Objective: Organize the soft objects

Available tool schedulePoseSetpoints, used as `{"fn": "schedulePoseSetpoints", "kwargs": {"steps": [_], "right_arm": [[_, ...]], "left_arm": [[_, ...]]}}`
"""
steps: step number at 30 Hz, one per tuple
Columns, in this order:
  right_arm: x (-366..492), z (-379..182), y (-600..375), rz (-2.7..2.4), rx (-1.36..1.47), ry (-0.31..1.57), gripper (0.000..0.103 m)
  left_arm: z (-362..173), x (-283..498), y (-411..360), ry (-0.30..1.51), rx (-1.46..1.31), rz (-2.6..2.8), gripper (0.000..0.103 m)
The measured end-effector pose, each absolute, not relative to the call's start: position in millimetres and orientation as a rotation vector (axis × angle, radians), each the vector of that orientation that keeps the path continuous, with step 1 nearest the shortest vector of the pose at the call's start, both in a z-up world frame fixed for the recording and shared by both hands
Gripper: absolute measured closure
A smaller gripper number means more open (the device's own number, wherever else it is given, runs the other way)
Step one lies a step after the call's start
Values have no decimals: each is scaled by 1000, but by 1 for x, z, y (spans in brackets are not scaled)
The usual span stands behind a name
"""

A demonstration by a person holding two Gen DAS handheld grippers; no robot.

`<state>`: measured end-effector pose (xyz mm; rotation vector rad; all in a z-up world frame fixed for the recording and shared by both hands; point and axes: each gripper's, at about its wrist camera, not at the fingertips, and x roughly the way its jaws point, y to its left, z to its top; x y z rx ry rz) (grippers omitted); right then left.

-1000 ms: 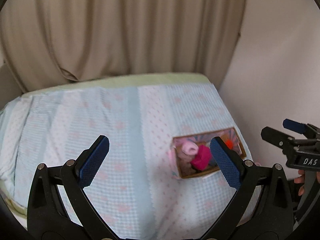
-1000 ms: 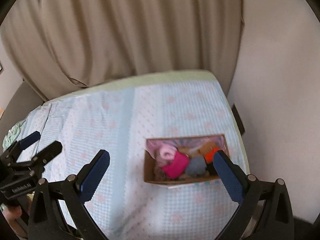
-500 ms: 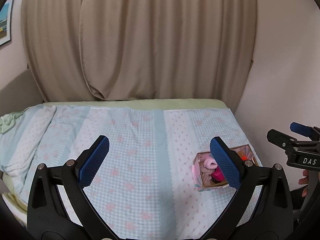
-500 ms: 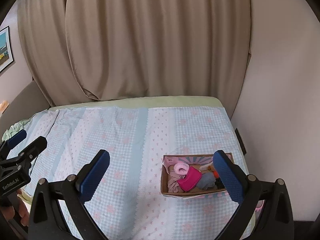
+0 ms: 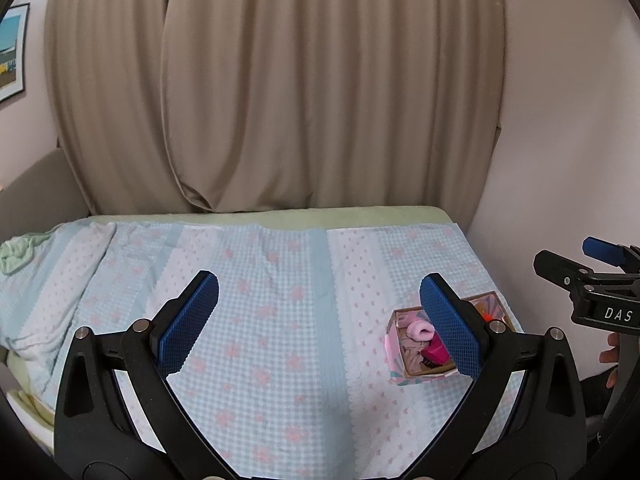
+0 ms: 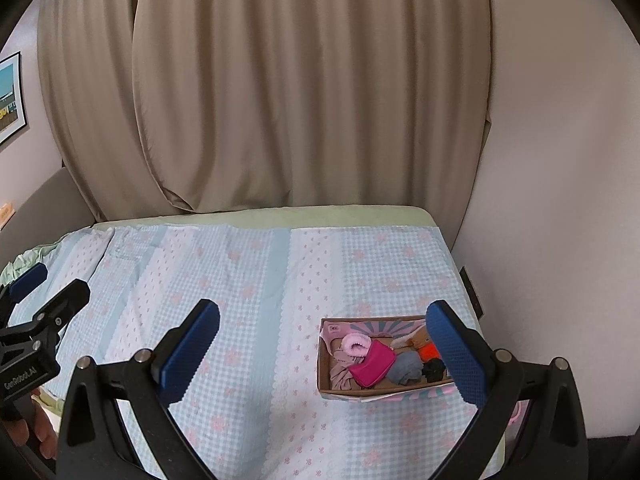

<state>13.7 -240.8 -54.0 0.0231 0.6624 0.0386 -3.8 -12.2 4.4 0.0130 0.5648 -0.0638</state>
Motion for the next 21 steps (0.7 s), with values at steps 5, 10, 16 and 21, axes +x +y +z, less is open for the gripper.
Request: {"fn": "schedulePoseSetpoints", "kwargs": {"steps": [5,10,16,21], "right_arm": [[11,-52,-240,36,24,655,0],[10,-50,-238,33,16,646,0],[12,-49,-238,33,17,644,0],[15,-48,-237,31,20,642,0]], "left_arm": [[7,-6,-14,557,20,-62,2],[8,-7,-13,550,23,-59,2],[8,-5,-13,549,16,-58,2],[8,-4,-12,549,18,-58,2]]}}
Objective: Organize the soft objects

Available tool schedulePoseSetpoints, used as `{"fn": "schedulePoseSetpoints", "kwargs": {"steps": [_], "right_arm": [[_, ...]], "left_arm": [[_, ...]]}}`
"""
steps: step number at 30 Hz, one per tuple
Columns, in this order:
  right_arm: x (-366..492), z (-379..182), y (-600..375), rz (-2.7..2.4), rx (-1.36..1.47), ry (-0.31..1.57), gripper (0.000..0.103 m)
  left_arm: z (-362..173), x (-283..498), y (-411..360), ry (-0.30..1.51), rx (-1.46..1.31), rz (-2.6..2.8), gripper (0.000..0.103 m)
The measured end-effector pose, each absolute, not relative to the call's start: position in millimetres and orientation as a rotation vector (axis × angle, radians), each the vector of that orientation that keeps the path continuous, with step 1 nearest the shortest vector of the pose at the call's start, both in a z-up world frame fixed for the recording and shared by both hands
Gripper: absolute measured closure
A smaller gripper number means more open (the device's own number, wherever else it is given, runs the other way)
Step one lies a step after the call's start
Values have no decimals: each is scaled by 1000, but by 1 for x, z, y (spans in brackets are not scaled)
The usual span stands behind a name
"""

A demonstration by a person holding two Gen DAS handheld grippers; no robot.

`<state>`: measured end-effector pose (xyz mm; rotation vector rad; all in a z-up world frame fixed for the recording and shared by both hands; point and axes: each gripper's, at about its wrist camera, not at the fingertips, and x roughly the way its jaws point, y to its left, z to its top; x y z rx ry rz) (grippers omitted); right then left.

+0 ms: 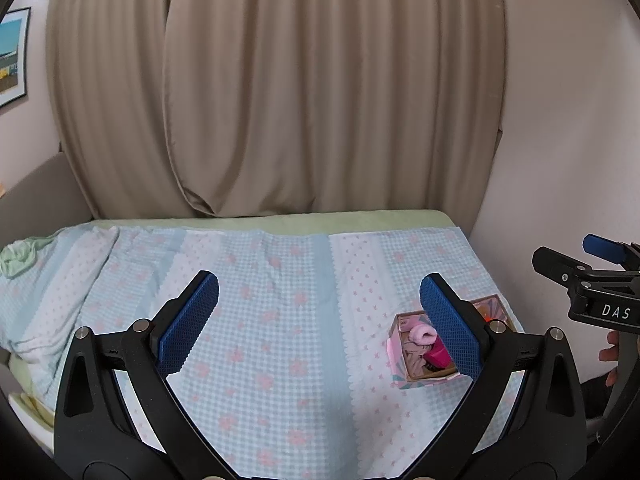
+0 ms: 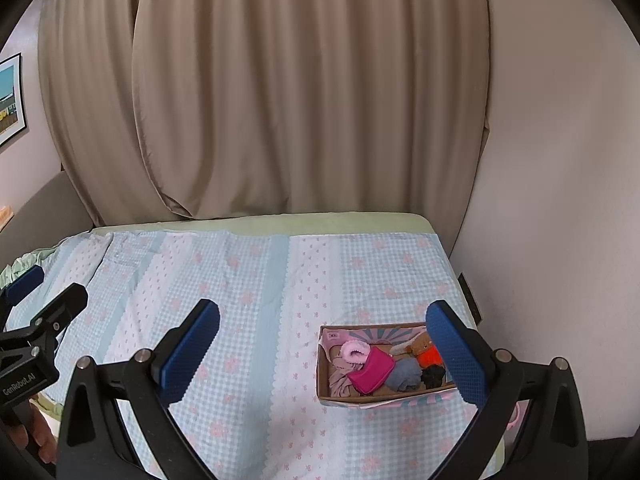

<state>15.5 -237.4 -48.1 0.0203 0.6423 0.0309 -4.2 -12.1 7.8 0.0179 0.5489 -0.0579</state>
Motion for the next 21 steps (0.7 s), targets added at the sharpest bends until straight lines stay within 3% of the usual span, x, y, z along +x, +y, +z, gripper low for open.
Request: {"fn": "schedulePoseSetpoints", "kwargs": {"steps": [21], "right_arm": [[23,-47,-236,24,23,640,0]], "left_arm": [[8,-1,-6,549,11,-60,2]]}}
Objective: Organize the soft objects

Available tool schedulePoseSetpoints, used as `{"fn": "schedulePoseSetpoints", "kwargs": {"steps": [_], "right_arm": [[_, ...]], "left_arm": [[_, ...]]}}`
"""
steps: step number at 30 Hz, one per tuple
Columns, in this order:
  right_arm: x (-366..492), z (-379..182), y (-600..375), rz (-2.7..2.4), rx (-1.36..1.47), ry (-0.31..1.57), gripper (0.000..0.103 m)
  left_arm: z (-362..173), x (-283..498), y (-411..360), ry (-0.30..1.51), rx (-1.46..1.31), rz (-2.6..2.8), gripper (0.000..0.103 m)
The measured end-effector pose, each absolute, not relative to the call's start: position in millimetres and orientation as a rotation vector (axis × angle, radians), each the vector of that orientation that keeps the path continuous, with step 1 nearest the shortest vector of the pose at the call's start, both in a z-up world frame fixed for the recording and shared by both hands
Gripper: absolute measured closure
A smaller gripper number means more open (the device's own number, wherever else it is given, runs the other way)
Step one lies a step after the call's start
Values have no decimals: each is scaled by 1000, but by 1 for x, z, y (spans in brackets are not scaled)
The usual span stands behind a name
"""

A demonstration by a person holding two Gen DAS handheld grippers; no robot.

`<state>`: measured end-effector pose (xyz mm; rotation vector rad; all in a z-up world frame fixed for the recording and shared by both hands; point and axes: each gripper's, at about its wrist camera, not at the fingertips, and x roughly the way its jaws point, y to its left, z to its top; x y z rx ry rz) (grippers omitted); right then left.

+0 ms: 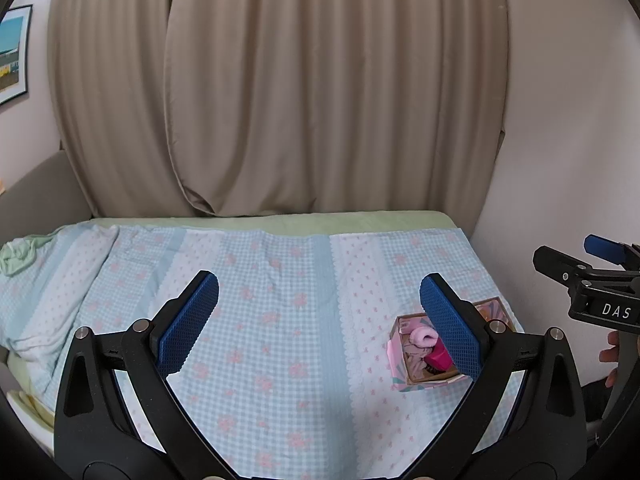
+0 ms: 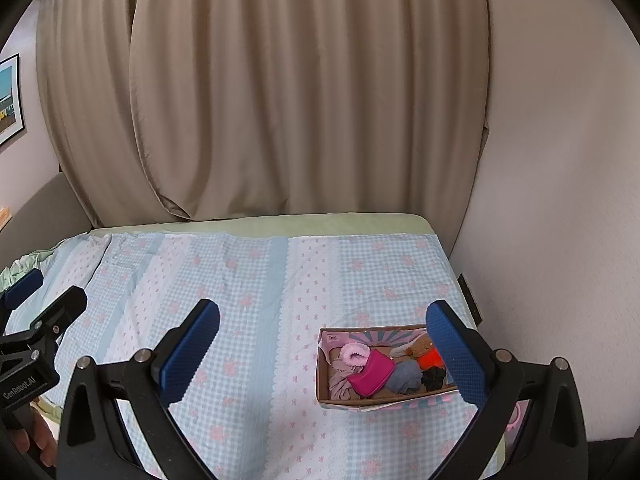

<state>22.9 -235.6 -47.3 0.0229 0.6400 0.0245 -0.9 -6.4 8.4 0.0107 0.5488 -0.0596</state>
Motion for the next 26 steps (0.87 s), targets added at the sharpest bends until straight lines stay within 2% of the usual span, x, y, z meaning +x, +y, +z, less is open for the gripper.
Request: {"fn": "schedulePoseSetpoints", "kwargs": {"steps": [11,21,26], "right_arm": [[24,-49,-236,24,30,643,0],[27,-51,-235,21,36,645,0],[37,-55,-231,16,32,669,0]], "left_arm": [[7,2,-9,541,36,-46,2],[12,3,-14,453,70,-32,0],[5,17,-10,493,48,-44,0]]}}
